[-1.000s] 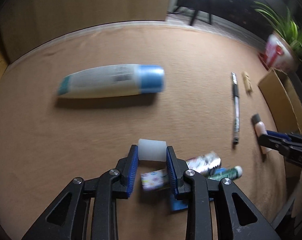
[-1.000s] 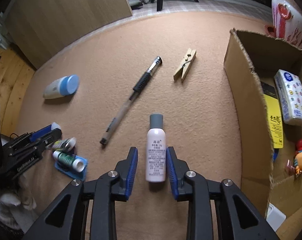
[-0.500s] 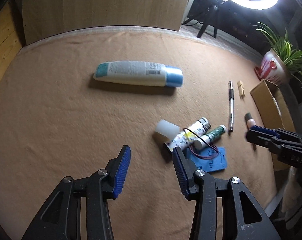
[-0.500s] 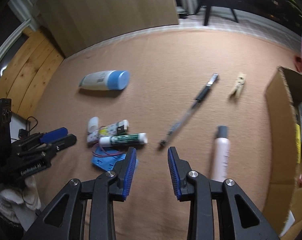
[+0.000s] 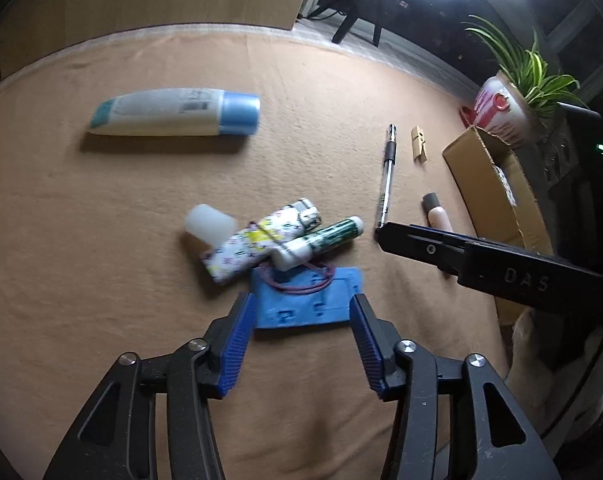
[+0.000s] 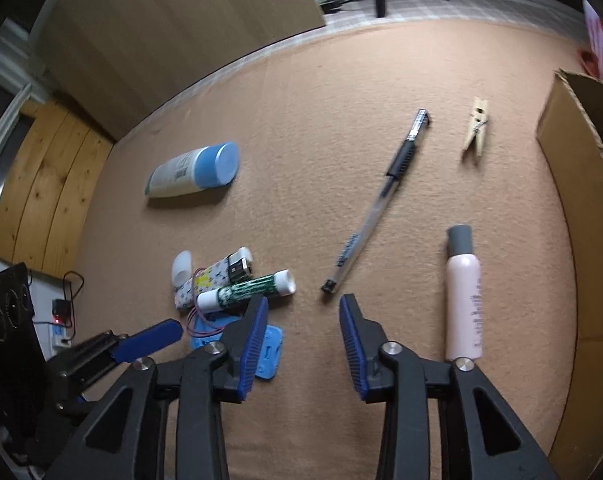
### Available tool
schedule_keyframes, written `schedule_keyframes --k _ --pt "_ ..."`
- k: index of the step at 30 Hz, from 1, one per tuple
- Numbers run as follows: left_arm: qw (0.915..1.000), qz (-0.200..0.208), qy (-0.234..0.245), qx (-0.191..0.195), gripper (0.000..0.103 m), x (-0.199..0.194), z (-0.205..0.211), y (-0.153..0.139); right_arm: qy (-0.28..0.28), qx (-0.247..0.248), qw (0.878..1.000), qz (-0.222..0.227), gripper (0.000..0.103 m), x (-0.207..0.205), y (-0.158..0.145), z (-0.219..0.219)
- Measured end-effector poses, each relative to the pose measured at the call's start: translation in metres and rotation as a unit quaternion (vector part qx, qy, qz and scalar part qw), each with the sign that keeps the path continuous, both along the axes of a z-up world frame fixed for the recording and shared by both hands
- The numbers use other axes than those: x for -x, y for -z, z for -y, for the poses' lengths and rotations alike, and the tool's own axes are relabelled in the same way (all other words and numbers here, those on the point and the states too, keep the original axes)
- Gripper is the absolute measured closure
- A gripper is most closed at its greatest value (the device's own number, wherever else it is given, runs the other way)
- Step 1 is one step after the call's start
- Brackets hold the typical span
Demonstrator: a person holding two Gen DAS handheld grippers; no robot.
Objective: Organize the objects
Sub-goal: 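Move the left gripper over the red cable on the blue phone stand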
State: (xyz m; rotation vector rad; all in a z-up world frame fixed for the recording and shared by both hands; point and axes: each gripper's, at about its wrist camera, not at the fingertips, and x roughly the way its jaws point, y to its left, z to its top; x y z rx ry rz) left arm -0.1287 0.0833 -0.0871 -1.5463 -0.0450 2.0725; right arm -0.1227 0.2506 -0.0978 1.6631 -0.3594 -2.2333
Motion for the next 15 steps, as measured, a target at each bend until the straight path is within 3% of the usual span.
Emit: schedule_keyframes --k 7,11,15 --pt "0.9995 0.009 -0.028 0.01 0.048 0.012 -0.016 0.005 0.012 -0.002 1.0 -0.001 0.067 0.0 0.001 -0.01" --pt "0.9995 0.006 -0.027 0.017 0.067 0.014 -0.019 0.007 0.015 -0.004 1.0 0.001 0.067 -0.001 0.004 -0.013" --pt "0.9993 0.009 -0.038 0.001 0.067 0.014 -0.014 0.005 0.011 0.003 1.0 -0.003 0.067 -0.001 0.001 -0.015"
